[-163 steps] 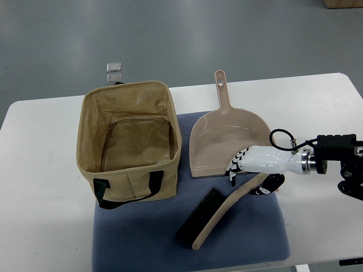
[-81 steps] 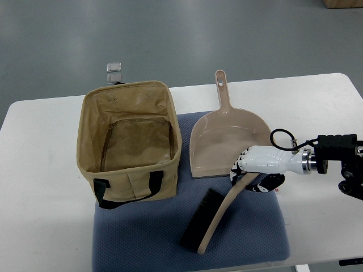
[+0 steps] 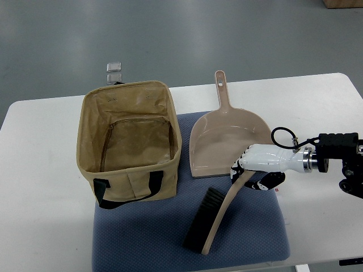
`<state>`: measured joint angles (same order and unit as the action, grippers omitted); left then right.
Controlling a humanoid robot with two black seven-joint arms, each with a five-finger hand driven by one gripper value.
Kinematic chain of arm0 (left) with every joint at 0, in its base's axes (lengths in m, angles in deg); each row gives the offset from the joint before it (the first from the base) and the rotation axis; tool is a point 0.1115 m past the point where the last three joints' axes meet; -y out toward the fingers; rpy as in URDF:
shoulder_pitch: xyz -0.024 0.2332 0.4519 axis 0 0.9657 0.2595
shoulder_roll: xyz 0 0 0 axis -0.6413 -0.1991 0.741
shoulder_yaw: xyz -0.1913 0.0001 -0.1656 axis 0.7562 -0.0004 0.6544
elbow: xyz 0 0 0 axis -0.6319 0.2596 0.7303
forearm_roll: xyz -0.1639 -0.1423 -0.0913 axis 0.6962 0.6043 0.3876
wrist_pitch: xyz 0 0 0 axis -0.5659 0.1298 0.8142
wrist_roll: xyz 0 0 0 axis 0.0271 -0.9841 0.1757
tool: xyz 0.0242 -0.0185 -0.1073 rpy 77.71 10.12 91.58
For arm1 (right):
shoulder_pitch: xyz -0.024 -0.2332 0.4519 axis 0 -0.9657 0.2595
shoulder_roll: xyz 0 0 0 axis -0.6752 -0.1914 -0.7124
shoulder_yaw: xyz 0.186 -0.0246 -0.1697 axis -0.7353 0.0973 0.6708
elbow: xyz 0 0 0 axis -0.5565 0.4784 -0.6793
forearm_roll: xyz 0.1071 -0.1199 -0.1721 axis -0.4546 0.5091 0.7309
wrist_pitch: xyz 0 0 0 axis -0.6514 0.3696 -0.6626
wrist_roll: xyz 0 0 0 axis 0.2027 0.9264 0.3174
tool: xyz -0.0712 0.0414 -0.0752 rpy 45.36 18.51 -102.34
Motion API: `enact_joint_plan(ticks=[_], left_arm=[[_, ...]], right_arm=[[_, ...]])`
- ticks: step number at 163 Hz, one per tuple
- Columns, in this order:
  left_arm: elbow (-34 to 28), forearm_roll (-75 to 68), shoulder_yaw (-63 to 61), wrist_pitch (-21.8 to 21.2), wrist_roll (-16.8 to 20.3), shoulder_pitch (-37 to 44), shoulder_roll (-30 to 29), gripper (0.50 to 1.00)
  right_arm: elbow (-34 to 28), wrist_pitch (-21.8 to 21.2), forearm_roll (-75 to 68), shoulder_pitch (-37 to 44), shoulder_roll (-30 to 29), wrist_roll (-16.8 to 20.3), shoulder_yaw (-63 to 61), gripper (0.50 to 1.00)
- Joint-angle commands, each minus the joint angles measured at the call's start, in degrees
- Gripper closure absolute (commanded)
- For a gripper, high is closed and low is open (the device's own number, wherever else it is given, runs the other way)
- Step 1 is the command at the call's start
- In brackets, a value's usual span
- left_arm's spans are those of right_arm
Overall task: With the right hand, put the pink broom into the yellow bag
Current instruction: 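Lift the brush by its handle with the right hand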
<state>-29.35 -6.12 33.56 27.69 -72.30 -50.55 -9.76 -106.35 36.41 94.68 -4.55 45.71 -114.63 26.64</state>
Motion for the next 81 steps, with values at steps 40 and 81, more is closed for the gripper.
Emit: enact_joint_plan(ticks=[40,81], left_arm=[[0.0,0.0,0.0,0.0,0.0,0.0,0.0,0.5],[0.0,0.0,0.0,0.0,0.0,0.0,0.0,0.5]], right_arm=[[-0.2,1.5,-1.7,0.0,2.9,-2.4,-2.6,0.983],[-0.2,2.0,-8.6,0.5,7.3,-4.5,-3.7,0.981]])
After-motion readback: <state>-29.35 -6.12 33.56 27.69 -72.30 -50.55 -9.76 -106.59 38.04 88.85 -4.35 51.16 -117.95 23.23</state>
